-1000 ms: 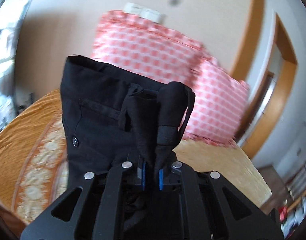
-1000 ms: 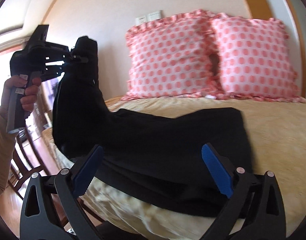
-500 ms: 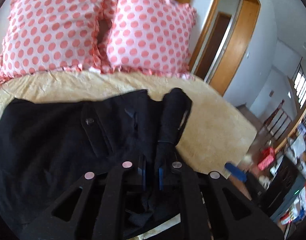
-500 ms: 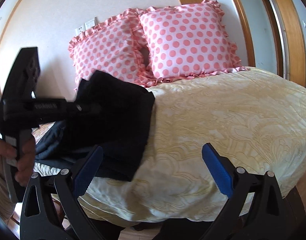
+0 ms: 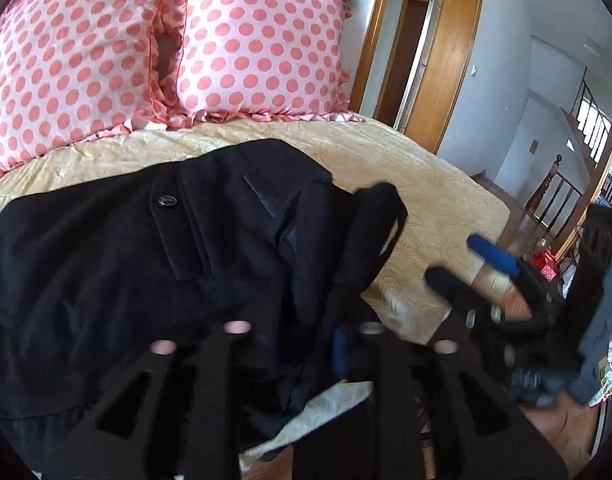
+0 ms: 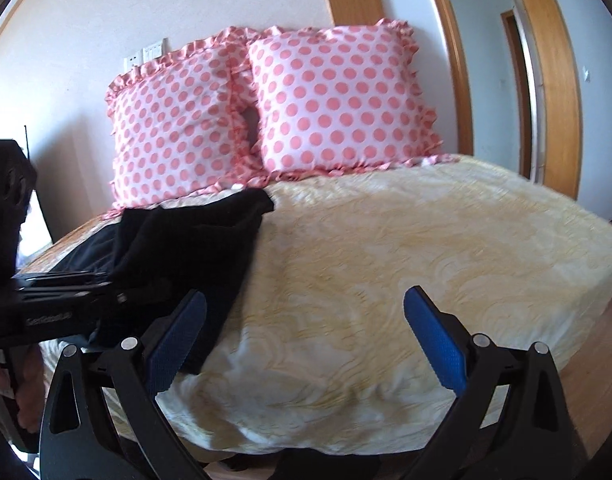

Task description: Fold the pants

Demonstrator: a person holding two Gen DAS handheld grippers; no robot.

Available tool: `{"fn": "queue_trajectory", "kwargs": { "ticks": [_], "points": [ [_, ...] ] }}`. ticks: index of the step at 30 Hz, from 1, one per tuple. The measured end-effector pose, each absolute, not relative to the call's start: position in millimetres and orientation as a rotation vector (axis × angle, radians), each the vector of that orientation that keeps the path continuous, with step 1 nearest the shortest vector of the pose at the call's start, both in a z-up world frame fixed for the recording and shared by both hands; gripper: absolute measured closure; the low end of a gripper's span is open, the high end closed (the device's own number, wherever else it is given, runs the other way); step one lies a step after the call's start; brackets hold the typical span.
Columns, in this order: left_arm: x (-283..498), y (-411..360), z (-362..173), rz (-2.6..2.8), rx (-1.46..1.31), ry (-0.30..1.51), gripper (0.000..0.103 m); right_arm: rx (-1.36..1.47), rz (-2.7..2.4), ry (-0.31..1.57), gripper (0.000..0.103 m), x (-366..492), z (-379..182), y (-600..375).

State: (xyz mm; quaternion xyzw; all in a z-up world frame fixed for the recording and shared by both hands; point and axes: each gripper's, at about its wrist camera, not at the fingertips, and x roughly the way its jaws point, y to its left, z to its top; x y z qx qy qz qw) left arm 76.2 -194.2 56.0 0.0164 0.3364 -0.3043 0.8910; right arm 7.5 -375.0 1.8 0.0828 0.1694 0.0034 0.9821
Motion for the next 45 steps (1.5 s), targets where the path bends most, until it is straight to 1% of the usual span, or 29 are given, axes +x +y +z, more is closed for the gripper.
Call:
{"fn": "queue_trajectory", "kwargs": {
  "ticks": [1, 2, 4, 6, 7, 9, 14, 16, 18, 20, 23, 26, 30, 33, 36, 40, 42, 45],
  "points": [
    [73, -187, 58, -0.627, 0.028, 0.703, 0.041, 0.163, -0.004, 0.319, 0.002, 6, 7, -378],
    [67, -178, 59, -0.635, 0.01, 0.698, 0.025, 0.16, -0.007, 0.294, 0.002, 4, 14, -380],
    [56, -150, 67, -0.649, -0.043, 0.653, 0.022, 0.15, 0.001, 0.241, 0.002, 1, 26, -379],
    [51, -124, 76, -0.569, -0.048, 0.597, 0.007, 0.141, 0.05, 0.194, 0.002, 4, 39, -371],
    [51, -111, 78, -0.501, -0.048, 0.563, 0.006, 0.138, 0.101, 0.181, 0.002, 8, 44, -363],
    [56, -89, 78, -0.379, -0.04, 0.52, 0.006, 0.112, 0.212, 0.183, 0.002, 23, 49, -340],
    [76, -73, 64, -0.219, 0.03, 0.556, 0.006, -0.011, 0.393, 0.279, 0.002, 64, 42, -271],
    [80, -72, 54, -0.171, 0.076, 0.584, 0.006, -0.015, 0.389, 0.349, 0.002, 79, 33, -261],
    [80, -67, 40, -0.135, 0.101, 0.645, 0.006, 0.007, 0.372, 0.463, 0.002, 94, 16, -260],
    [81, -58, 27, -0.154, 0.066, 0.692, 0.006, 0.029, 0.363, 0.57, 0.002, 101, -8, -263],
    [82, -51, 21, -0.173, 0.036, 0.68, 0.006, -0.065, 0.325, 0.569, 0.002, 89, -16, -254],
    [82, -50, 18, -0.172, 0.042, 0.666, 0.006, -0.058, 0.344, 0.593, 0.002, 90, -9, -258],
    [81, -43, 36, -0.192, 0.042, 0.674, 0.006, 0.052, 0.386, 0.561, 0.002, 103, 33, -291],
    [92, -26, 58, -0.202, -0.003, 0.651, 0.006, 0.192, 0.412, 0.618, 0.002, 140, 50, -324],
    [121, -7, 65, -0.264, -0.093, 0.723, 0.006, 0.319, 0.425, 0.756, 0.003, 188, 43, -350],
    [156, 11, 53, -0.301, -0.192, 0.87, 0.008, 0.474, 0.446, 0.885, 0.006, 225, 20, -371],
    [163, 15, 47, -0.304, -0.212, 0.904, 0.009, 0.504, 0.471, 0.922, 0.014, 232, 11, -372],
    [163, 14, 43, -0.298, -0.19, 0.91, 0.009, 0.493, 0.515, 0.955, 0.019, 232, 1, -364]
  ]
}}
